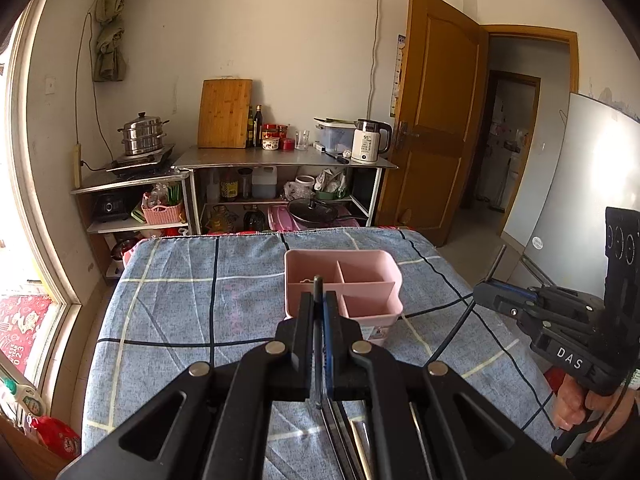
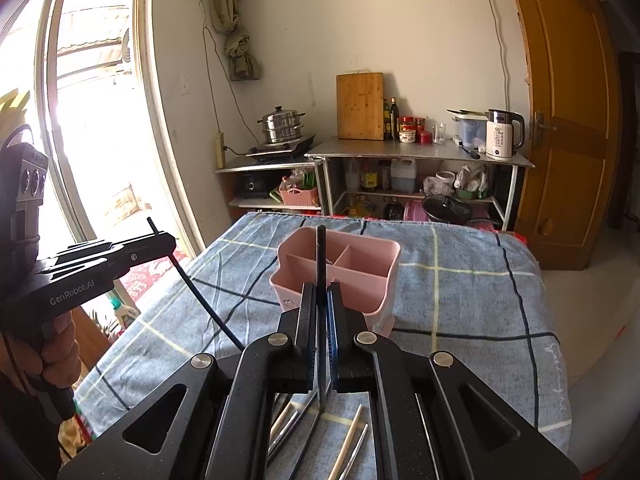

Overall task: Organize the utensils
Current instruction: 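Lift the black chopsticks with both tools and carry them over the pink basket, then open both tools to drop the black chopsticks into the basket compartments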

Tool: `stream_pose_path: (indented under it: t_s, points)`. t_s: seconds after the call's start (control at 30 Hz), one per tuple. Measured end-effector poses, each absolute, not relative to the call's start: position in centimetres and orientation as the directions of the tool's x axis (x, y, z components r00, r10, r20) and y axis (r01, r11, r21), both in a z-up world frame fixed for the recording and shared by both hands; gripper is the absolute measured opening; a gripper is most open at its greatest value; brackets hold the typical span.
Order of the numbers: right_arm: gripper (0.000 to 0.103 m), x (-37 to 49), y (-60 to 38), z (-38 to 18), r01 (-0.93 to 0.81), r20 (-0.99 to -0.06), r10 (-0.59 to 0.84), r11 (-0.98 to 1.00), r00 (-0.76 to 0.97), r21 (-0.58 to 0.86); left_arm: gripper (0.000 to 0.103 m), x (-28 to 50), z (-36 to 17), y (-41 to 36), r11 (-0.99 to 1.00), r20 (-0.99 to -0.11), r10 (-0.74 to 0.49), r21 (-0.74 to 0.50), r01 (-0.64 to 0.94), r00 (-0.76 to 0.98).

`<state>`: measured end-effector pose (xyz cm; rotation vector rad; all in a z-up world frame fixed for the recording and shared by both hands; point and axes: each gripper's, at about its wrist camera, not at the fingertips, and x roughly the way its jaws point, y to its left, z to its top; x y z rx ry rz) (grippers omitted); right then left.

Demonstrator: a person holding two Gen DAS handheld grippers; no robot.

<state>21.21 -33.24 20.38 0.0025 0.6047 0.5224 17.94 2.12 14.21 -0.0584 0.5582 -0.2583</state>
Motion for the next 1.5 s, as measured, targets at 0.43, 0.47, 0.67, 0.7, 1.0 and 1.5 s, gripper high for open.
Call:
stream_pose_path:
  t_s: [0.43,0.47,0.67,0.7,1.0,1.5]
  points:
    - [0.005,25.4,-32.4,26.2,-0.492,-0.447,0.512,0.854,0.734,0.169,0.005,23.4,20.6,3.2,0.949,-0.479,-0.312,-0.197,0.246,0.820]
    - [0.005,25.7,-32.3,26.7,-0.494,-0.433,0.513,0.853,0.741,0.167,0.005,23.6,21.0,3.2,0.950,-0.470,-0.310,-0.195,0.246,0.827]
    - [0.005,27.9,-31.4,27.7,-0.495,-0.385,0.523,0.850,0.760,0.177,0.005,26.1,21.2,3.2,0.954,-0.459,-0.296,-0.184,0.236,0.838]
    - [0.005,28.5,-31.2,27.5,-0.497,-0.383,0.528,0.848,0.758,0.186,0.005,26.6,20.9,3.2,0.955,-0.463,-0.292,-0.182,0.233,0.837]
    - [0.005,32.6,-29.4,21.9,-0.480,-0.488,0.523,0.849,0.699,0.221,0.005,31.3,15.1,4.0,0.950,-0.565,-0.303,-0.243,0.197,0.767]
    - [0.014,34.0,-29.8,18.4,-0.455,-0.570,0.511,0.854,0.643,0.253,0.038,30.4,13.7,4.9,0.954,-0.524,-0.282,-0.240,0.178,0.804]
